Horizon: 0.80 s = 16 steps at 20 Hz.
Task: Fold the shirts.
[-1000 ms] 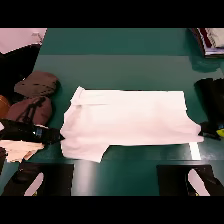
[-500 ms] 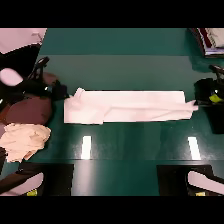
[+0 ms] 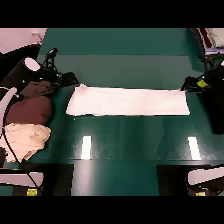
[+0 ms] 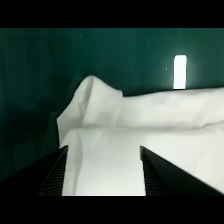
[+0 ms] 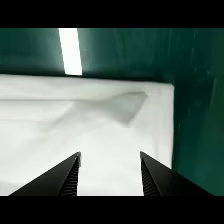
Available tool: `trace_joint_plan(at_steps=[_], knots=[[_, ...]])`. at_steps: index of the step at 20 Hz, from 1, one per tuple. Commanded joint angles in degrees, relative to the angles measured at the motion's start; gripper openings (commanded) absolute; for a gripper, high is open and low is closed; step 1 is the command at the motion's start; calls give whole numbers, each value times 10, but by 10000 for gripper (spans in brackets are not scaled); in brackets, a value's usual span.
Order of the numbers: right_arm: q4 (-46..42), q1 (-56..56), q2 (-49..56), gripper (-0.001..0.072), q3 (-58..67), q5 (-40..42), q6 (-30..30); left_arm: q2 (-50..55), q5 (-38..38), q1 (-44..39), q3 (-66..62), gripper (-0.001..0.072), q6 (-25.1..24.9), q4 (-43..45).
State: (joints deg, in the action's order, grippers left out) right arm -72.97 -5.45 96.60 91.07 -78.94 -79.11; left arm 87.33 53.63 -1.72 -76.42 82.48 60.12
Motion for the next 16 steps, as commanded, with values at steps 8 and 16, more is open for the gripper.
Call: trace_joint_plan(at_steps=[8, 16], knots=[[125, -176, -11, 549, -105, -42, 73, 3, 88, -1, -79, 30, -11, -88], [225, -157, 84, 526, -123, -40, 105, 17, 32, -90, -69, 20, -3, -90]])
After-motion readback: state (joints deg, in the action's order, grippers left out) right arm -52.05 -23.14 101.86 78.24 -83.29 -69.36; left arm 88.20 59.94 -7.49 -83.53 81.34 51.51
